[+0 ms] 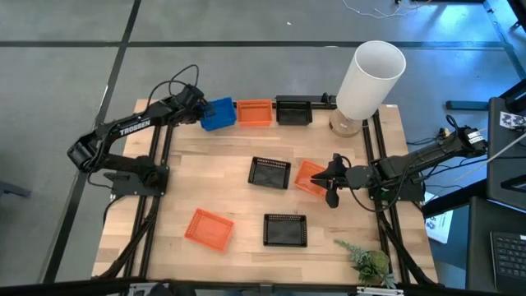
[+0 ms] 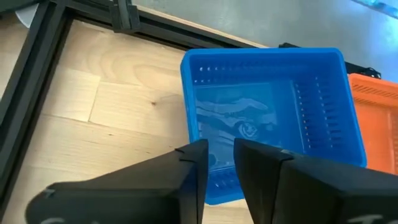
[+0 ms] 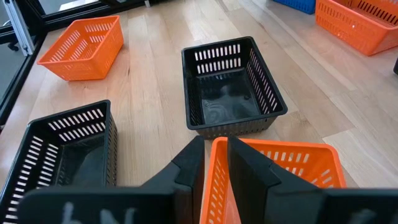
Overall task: Stack baskets by color
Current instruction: Stack the bottom blue bin on the stacked blue bins
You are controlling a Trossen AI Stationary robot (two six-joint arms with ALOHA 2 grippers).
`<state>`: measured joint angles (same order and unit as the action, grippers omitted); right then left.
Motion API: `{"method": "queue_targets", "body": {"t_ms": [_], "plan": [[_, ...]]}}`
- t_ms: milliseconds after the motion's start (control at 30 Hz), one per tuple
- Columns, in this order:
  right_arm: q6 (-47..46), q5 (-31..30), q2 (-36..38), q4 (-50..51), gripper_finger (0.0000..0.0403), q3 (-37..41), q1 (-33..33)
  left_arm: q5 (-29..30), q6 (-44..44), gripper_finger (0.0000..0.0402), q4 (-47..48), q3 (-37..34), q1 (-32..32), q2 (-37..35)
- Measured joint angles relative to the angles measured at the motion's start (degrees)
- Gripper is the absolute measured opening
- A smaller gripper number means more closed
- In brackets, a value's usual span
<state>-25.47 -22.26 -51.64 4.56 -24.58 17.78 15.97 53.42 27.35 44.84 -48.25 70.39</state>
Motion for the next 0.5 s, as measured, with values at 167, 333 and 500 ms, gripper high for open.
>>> {"method": "queue_targets", "body": {"t_ms": [167, 333, 500], "plan": [[0.04, 0.0, 0.0, 0.0, 0.007, 0.0, 0.0, -2.3, -0.9, 0.0069, -1.75, 0.0, 0.0, -1.21], [0.09, 0.0, 0.0, 0.02, 0.007, 0.0, -0.02, -13.52, -14.8, 0.007, -12.25, 0.09, 3.79, -2.96], [0.13, -0.02, 0.04, 0.03, 0.007, 0.0, -0.01, -15.24, -34.43, 0.0063, -13.46, 0.09, 11.34, -0.05]]}}
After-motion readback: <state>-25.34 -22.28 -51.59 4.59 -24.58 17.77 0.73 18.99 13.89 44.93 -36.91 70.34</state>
